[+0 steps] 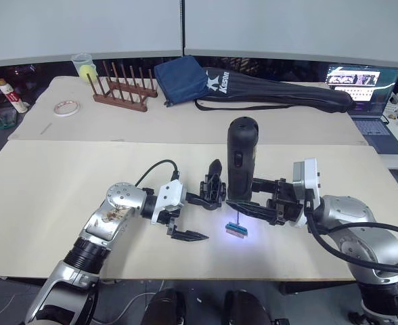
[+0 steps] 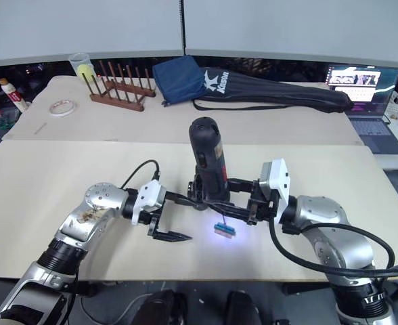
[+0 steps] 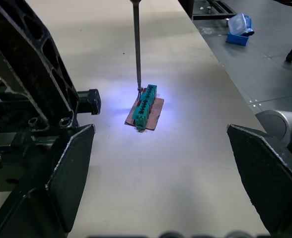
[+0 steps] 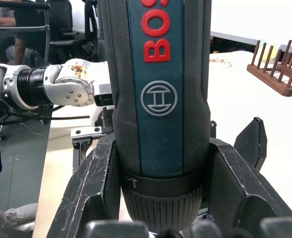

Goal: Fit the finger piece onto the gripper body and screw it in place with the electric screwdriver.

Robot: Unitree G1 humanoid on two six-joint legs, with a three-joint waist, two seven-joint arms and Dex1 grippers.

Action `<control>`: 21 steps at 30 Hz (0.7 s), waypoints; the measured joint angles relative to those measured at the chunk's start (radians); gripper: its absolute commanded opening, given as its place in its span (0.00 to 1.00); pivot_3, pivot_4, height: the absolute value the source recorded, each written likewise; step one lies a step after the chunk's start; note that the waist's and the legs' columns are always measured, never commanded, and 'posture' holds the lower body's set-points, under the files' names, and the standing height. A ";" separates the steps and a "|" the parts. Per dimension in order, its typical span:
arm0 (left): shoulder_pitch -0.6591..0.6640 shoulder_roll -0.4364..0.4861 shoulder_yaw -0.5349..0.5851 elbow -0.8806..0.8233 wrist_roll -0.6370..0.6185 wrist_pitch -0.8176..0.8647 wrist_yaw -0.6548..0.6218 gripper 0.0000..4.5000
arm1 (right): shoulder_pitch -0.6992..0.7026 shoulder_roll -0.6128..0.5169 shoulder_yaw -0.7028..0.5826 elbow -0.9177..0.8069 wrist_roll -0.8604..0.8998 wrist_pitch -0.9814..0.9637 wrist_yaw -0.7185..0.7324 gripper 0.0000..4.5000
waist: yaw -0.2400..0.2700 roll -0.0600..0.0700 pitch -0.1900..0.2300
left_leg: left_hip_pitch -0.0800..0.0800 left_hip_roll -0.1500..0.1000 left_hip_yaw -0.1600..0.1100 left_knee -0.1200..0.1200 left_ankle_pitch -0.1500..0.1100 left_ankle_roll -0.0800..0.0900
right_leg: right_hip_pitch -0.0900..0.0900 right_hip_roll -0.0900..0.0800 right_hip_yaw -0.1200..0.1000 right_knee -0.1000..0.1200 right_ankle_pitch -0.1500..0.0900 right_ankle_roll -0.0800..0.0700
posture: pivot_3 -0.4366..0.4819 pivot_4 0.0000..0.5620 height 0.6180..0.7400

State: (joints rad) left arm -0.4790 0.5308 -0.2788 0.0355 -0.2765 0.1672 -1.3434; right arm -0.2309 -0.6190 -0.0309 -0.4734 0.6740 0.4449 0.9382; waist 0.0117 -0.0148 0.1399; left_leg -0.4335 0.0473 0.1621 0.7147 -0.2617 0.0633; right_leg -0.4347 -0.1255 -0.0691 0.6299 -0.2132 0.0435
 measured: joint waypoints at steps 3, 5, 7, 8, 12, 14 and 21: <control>0.000 0.000 0.000 0.000 0.000 0.000 0.001 1.00 | -0.023 -0.010 -0.015 -0.001 0.025 0.026 -0.006 0.43 | 0.000 0.000 0.000 | 0.000 0.000 0.000 0.000 0.000 0.000 | 0.000 0.000 0.000 0.000 0.000 0.000 | 0.48 0.27 1.00; 0.000 0.000 0.002 0.000 -0.001 0.001 0.003 1.00 | -0.045 -0.024 -0.028 -0.005 0.057 0.053 -0.013 0.43 | 0.000 0.000 0.000 | 0.000 0.000 0.000 0.000 0.000 0.000 | 0.000 0.000 0.000 0.000 0.000 0.000 | 0.48 0.27 1.00; 0.000 0.000 0.007 -0.001 -0.002 0.003 0.007 1.00 | -0.069 -0.025 -0.033 -0.009 0.090 0.082 -0.025 0.43 | 0.000 0.000 0.000 | 0.000 0.000 0.000 0.000 0.000 0.000 | 0.000 0.000 0.000 0.000 0.000 0.000 | 0.48 0.27 1.00; 0.000 0.002 0.010 -0.002 -0.002 0.007 0.010 1.00 | -0.082 -0.026 -0.036 -0.010 0.108 0.099 -0.030 0.43 | 0.000 0.000 0.000 | 0.000 0.000 0.000 0.000 0.000 0.000 | 0.000 0.000 0.000 0.000 0.000 0.000 | 0.48 0.27 1.00; 0.013 0.026 0.029 -0.020 -0.005 0.022 0.019 1.00 | -0.146 -0.034 -0.041 -0.009 0.177 0.165 -0.058 0.43 | -0.001 0.000 0.000 | 0.000 0.000 0.000 0.000 0.000 0.000 | 0.000 0.000 0.000 0.000 0.000 0.000 | 0.48 0.27 1.00; 0.027 0.041 0.038 -0.028 -0.010 0.032 0.019 1.00 | -0.189 -0.040 -0.045 -0.009 0.211 0.196 -0.068 0.43 | -0.002 0.000 0.000 | 0.000 0.001 0.000 0.000 0.000 0.000 | 0.000 0.000 0.000 0.000 0.000 0.000 | 0.48 0.27 1.00; 0.058 0.069 0.071 -0.074 -0.045 0.072 0.040 1.00 | -0.312 -0.046 -0.053 -0.004 0.293 0.269 -0.072 0.43 | 0.000 0.000 0.000 | 0.000 0.001 0.000 0.000 0.000 0.000 | 0.000 0.000 0.000 0.000 0.000 0.000 | 0.48 0.27 1.00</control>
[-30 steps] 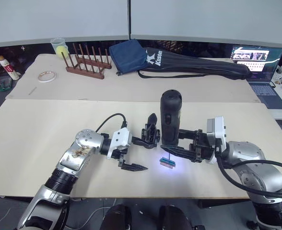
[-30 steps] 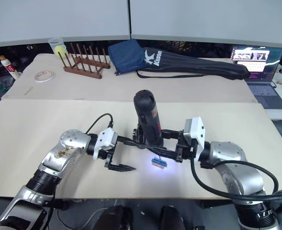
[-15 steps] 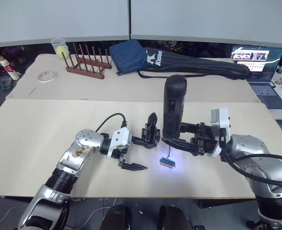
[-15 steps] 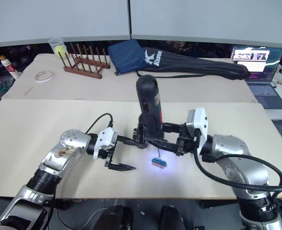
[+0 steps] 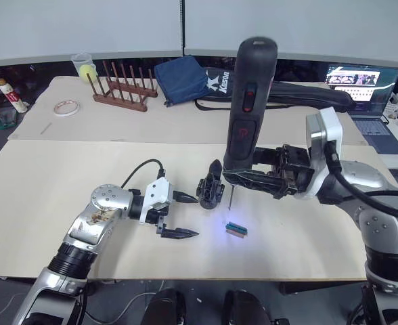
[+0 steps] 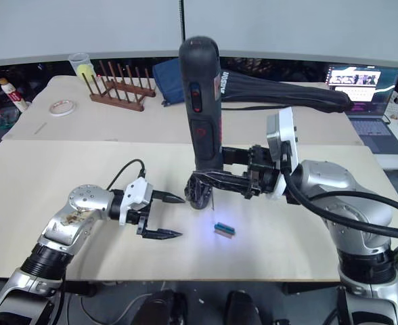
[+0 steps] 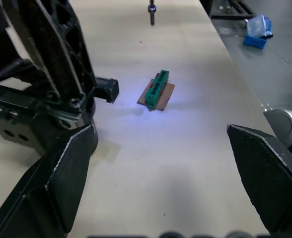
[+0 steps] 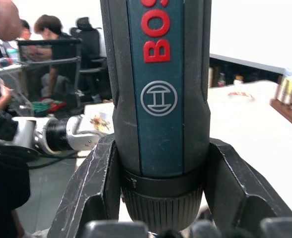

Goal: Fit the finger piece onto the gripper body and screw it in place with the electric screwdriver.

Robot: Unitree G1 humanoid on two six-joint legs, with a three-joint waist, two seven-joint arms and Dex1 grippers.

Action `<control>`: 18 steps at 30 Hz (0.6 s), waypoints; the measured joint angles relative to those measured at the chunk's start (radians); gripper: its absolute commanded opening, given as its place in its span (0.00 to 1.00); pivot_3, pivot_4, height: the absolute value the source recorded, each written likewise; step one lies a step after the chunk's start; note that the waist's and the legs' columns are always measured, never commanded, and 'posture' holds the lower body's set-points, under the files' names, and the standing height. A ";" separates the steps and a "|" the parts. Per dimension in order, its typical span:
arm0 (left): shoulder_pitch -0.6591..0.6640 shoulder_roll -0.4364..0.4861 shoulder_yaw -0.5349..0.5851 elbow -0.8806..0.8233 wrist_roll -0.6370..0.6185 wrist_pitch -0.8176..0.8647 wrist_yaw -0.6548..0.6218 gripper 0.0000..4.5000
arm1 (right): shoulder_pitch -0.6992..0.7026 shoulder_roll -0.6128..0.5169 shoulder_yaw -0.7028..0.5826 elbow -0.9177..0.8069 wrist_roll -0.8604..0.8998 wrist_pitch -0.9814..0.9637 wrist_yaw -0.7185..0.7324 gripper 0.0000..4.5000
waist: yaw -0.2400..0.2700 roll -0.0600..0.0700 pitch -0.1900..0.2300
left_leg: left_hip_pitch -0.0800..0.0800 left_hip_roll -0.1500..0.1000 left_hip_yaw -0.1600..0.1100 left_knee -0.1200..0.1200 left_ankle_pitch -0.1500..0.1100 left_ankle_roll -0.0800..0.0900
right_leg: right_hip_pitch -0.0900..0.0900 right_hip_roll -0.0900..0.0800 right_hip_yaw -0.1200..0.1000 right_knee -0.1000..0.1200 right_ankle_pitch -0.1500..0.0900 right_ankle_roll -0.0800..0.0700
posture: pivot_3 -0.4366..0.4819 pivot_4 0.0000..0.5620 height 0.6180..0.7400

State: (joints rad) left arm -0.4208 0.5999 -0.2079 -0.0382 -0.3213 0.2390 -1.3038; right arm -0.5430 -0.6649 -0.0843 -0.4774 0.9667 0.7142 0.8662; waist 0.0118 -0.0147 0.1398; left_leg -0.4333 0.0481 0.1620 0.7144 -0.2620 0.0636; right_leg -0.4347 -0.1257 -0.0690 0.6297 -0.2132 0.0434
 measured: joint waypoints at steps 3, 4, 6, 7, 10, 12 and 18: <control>0.011 0.000 0.002 -0.018 -0.001 0.007 0.010 1.00 | -0.011 0.000 0.000 0.012 0.002 0.018 0.002 0.43 | -0.001 0.000 0.000 | 0.000 0.000 0.000 0.000 0.000 0.000 | 0.000 0.000 0.000 0.000 0.000 0.000 | 0.48 0.27 1.00; 0.017 0.001 0.003 -0.021 -0.001 0.007 0.014 1.00 | -0.014 0.000 0.000 0.021 0.003 0.025 0.001 0.43 | -0.001 0.000 0.000 | 0.000 0.000 0.000 0.000 0.000 0.000 | 0.000 0.000 0.000 0.000 0.000 0.000 | 0.48 0.27 1.00; 0.032 0.006 0.004 -0.024 -0.001 0.008 0.015 1.00 | -0.034 0.001 0.000 0.037 0.013 0.041 -0.003 0.43 | -0.002 0.000 0.000 | 0.000 0.000 0.001 0.000 0.000 0.000 | -0.001 0.000 0.000 0.000 0.000 0.000 | 0.48 0.27 1.00; 0.037 0.012 0.004 -0.024 0.000 0.008 0.015 1.00 | -0.045 0.003 0.000 0.039 0.023 0.049 -0.005 0.43 | -0.003 0.000 0.000 | 0.000 0.000 0.001 0.000 0.000 0.000 | -0.001 0.000 0.000 0.000 0.000 0.000 | 0.48 0.27 1.00; 0.041 0.037 0.016 -0.022 0.000 0.006 0.012 1.00 | -0.088 0.016 0.003 0.042 0.040 0.064 -0.006 0.43 | -0.004 0.000 0.000 | 0.000 0.000 0.001 -0.001 0.000 0.000 | -0.001 0.000 0.000 0.000 0.000 0.000 | 0.48 0.27 1.00; 0.042 0.054 0.036 -0.017 0.000 0.005 0.010 1.00 | -0.141 0.041 0.017 0.054 0.048 0.079 -0.017 0.43 | -0.008 0.000 0.000 | 0.000 0.001 0.001 -0.001 0.000 0.000 | -0.001 0.000 0.000 0.001 0.000 0.000 | 0.48 0.27 1.00; 0.043 0.066 0.056 -0.004 0.000 0.004 0.013 1.00 | -0.212 0.111 0.065 0.079 0.068 0.100 -0.031 0.43 | -0.007 0.000 0.000 | 0.000 0.000 0.002 -0.001 0.000 0.000 | -0.001 0.000 0.000 0.000 0.000 0.000 | 0.48 0.27 1.00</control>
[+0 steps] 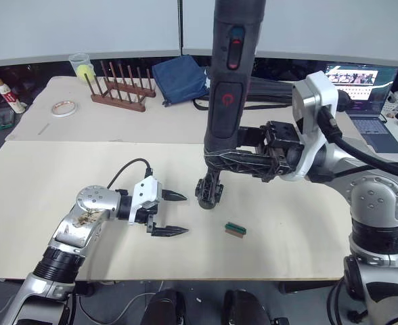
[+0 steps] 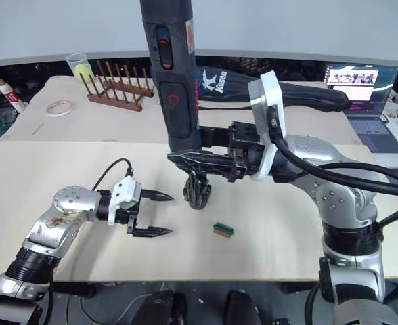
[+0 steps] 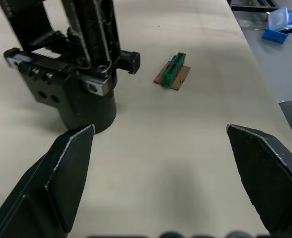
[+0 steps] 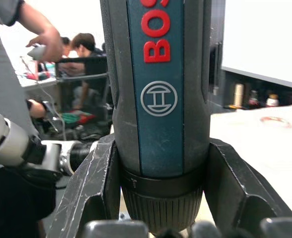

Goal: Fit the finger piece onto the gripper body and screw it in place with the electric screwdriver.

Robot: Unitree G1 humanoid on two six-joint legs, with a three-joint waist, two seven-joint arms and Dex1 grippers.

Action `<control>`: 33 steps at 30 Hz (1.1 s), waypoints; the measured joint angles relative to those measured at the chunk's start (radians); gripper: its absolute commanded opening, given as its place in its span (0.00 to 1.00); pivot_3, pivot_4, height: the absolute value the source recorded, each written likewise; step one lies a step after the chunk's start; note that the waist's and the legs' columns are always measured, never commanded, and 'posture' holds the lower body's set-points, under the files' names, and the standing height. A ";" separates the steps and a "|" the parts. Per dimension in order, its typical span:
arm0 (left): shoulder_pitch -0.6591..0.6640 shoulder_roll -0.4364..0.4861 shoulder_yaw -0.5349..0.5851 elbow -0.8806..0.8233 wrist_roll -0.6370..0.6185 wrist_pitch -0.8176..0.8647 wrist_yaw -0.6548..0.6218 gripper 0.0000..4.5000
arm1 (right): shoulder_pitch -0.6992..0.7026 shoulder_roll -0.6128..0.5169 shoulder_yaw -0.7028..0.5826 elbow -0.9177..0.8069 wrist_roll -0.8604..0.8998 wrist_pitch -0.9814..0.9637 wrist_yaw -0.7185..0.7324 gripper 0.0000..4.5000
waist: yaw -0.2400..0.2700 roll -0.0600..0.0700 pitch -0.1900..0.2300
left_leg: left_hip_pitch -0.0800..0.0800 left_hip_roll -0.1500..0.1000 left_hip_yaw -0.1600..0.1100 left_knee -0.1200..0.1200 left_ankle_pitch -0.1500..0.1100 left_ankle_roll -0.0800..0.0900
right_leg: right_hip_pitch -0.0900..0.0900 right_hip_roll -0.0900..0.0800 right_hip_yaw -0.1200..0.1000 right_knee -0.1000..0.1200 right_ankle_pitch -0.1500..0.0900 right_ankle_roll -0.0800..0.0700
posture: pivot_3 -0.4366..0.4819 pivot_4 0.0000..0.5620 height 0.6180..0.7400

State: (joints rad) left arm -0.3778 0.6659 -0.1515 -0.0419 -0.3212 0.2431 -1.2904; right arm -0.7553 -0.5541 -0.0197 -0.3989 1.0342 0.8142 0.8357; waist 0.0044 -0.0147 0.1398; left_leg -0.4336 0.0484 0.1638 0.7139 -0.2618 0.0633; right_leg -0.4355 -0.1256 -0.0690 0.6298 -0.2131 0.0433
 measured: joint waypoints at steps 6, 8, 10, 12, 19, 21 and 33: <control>-0.002 -0.002 0.006 0.033 0.002 -0.008 0.014 1.00 | -0.045 0.068 0.060 0.035 -0.045 -0.006 0.012 0.43 | -0.003 0.000 0.000 | 0.000 0.000 0.000 0.000 0.000 0.000 | 0.000 0.000 0.000 0.000 0.000 0.000 | 0.48 0.27 1.00; -0.004 -0.004 0.007 0.049 0.003 -0.019 0.018 1.00 | -0.047 0.081 0.082 0.052 -0.085 -0.027 0.029 0.43 | -0.002 0.000 0.000 | 0.000 0.000 0.001 0.000 0.000 0.000 | 0.000 0.000 0.000 0.000 0.000 0.000 | 0.48 0.27 1.00; -0.018 -0.018 0.007 0.076 0.009 -0.029 0.025 1.00 | -0.049 0.099 0.108 0.075 -0.138 -0.067 0.056 0.43 | -0.002 0.000 0.000 | 0.000 0.000 0.001 0.000 0.000 0.000 | 0.000 0.000 0.000 0.000 0.000 0.000 | 0.48 0.27 1.00; -0.038 -0.035 0.002 0.109 0.020 -0.051 0.030 1.00 | -0.049 0.109 0.134 0.093 -0.193 -0.104 0.084 0.43 | -0.002 0.000 0.000 | 0.000 -0.001 0.001 0.000 0.000 0.000 | 0.000 0.000 0.000 0.001 0.000 0.000 | 0.48 0.27 1.00; -0.142 -0.112 -0.033 0.301 0.089 -0.144 0.034 1.00 | -0.049 0.130 0.162 0.149 -0.294 -0.190 0.152 0.43 | -0.003 0.000 0.000 | 0.000 -0.002 0.002 0.000 0.000 -0.001 | 0.000 0.001 -0.001 0.000 0.000 0.000 | 0.48 0.27 1.00; -0.170 -0.128 -0.043 0.340 0.100 -0.167 0.032 1.00 | -0.049 0.139 0.166 0.160 -0.321 -0.206 0.156 0.43 | -0.004 0.000 0.000 | 0.000 -0.002 0.002 0.000 0.001 -0.001 | -0.001 0.001 -0.001 0.001 0.000 0.000 | 0.48 0.27 1.00; -0.327 -0.268 -0.077 0.664 0.190 -0.310 0.009 1.00 | -0.077 0.166 0.144 0.138 -0.275 -0.137 0.109 0.43 | -0.007 0.000 0.000 | -0.001 -0.001 0.001 0.000 0.001 -0.001 | -0.001 0.001 -0.001 0.000 0.000 0.000 | 0.48 0.27 1.00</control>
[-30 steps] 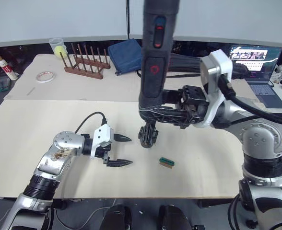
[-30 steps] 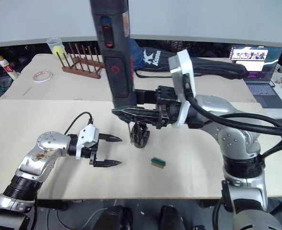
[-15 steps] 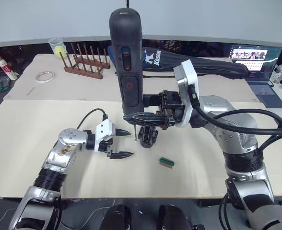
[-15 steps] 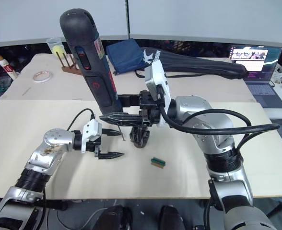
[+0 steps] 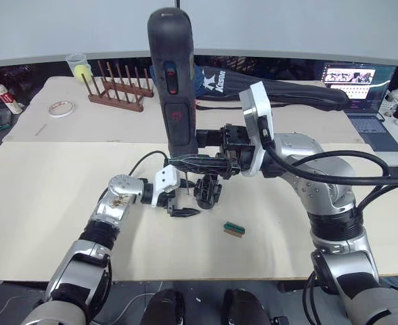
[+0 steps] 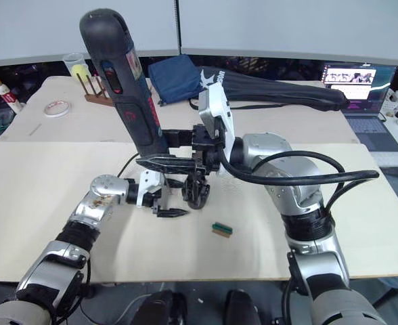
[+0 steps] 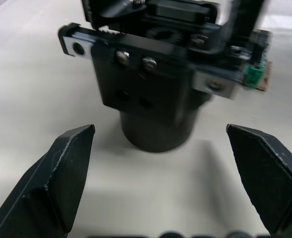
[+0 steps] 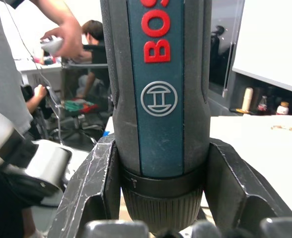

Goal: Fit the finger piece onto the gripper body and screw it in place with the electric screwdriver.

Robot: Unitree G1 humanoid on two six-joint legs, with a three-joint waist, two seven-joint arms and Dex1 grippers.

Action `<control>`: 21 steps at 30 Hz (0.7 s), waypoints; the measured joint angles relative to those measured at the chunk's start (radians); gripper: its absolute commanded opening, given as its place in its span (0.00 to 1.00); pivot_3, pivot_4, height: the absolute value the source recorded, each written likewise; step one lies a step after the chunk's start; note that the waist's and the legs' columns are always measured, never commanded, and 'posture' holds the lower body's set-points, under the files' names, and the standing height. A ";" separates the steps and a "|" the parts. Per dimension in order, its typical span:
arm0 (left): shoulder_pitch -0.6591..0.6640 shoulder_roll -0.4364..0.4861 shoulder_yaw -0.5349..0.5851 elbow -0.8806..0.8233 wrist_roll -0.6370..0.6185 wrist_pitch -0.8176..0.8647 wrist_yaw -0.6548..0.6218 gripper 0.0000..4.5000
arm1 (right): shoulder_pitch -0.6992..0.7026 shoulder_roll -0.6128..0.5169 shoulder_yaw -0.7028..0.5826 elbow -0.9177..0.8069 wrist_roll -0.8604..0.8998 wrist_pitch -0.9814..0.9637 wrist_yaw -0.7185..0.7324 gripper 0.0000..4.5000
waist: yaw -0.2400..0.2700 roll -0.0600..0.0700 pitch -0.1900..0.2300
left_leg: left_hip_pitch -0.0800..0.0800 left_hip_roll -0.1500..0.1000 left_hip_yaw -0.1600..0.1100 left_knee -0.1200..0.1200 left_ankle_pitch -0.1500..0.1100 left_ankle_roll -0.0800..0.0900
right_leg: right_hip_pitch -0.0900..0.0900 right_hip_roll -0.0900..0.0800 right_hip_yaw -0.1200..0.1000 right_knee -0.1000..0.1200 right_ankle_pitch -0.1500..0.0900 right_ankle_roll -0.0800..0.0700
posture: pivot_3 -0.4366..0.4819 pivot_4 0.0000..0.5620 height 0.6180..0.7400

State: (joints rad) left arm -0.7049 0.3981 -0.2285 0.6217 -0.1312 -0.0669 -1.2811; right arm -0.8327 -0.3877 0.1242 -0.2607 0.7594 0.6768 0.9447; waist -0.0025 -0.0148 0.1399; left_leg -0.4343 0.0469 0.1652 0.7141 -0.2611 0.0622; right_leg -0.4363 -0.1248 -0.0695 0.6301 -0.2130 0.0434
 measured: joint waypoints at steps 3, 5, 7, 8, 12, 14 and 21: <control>-0.062 -0.054 -0.010 0.111 0.020 -0.041 0.000 1.00 | -0.018 0.000 -0.014 -0.024 0.015 0.018 -0.018 0.43 | 0.001 0.000 0.000 | -0.001 0.000 0.000 0.000 0.000 0.000 | 0.000 0.000 0.000 0.000 0.000 0.000 | 0.48 0.27 1.00; -0.088 -0.068 -0.010 0.160 0.027 -0.063 -0.008 1.00 | -0.020 -0.003 -0.022 -0.031 0.024 0.021 -0.027 0.43 | -0.001 0.000 0.000 | -0.001 0.000 0.000 0.000 0.000 0.000 | 0.000 0.000 0.000 0.000 0.000 0.000 | 0.48 0.27 1.00; -0.106 -0.075 -0.009 0.199 0.029 -0.074 -0.025 0.88 | -0.019 -0.014 -0.025 -0.032 0.030 0.030 -0.032 0.43 | -0.006 0.000 0.000 | -0.001 0.000 -0.001 0.000 0.000 0.000 | -0.001 0.000 0.000 0.000 0.000 0.000 | 0.48 0.27 1.00; -0.107 -0.076 -0.008 0.207 0.029 -0.081 -0.032 0.82 | -0.018 -0.017 -0.026 -0.032 0.031 0.032 -0.033 0.43 | -0.008 0.000 0.000 | -0.001 0.000 -0.001 0.000 0.000 0.000 | -0.001 0.000 0.000 0.000 0.000 0.000 | 0.48 0.27 1.00; -0.107 -0.089 -0.004 0.232 0.030 -0.093 -0.052 0.52 | -0.005 -0.025 -0.027 -0.032 0.031 0.033 -0.033 0.43 | -0.010 0.000 0.000 | -0.001 0.000 -0.001 0.000 0.000 0.000 | -0.001 0.000 0.000 0.000 0.000 0.000 | 0.48 0.27 1.00; -0.099 -0.086 -0.003 0.219 0.032 -0.098 -0.050 0.52 | -0.002 -0.027 -0.027 -0.032 0.030 0.032 -0.031 0.43 | -0.010 0.000 0.000 | -0.001 0.001 -0.001 0.000 0.000 0.000 | -0.001 0.000 0.000 0.000 0.000 0.000 | 0.48 0.27 1.00; 0.129 -0.054 0.018 -0.183 0.037 0.078 0.112 0.52 | 0.035 -0.038 -0.028 -0.035 0.026 0.029 -0.028 0.43 | -0.014 0.000 0.000 | -0.001 0.002 -0.001 0.000 0.000 0.000 | -0.001 0.000 0.001 0.001 0.000 0.000 | 0.48 0.27 1.00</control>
State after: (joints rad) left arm -0.5762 0.3443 -0.2103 0.4386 -0.0945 0.0108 -1.1687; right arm -0.7974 -0.4260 0.0957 -0.2956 0.7854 0.7063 0.9169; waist -0.0166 -0.0151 0.1399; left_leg -0.4358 0.0489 0.1642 0.7138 -0.2613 0.0627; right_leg -0.4374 -0.1249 -0.0687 0.6315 -0.2129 0.0435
